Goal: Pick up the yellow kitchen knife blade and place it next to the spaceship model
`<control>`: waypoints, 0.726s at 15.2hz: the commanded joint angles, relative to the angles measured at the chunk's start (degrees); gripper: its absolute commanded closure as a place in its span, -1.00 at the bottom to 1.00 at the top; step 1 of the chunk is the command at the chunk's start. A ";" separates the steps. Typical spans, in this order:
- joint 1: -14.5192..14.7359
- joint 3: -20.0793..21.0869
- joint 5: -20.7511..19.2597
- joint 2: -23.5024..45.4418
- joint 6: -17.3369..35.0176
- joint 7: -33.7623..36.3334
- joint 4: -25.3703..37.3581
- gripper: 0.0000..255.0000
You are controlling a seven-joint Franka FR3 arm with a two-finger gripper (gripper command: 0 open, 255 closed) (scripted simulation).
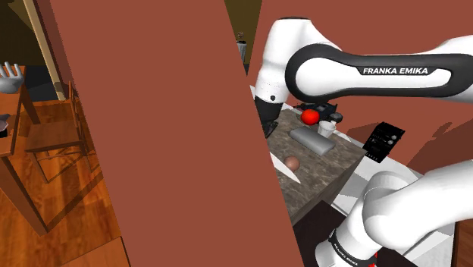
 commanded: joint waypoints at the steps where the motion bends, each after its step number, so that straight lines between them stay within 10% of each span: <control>1: 0.58 2.32 0.57 2.55 0.56 2.81 2.16 1.00; 11: 2.45 11.77 0.42 13.16 3.16 14.66 10.74 1.00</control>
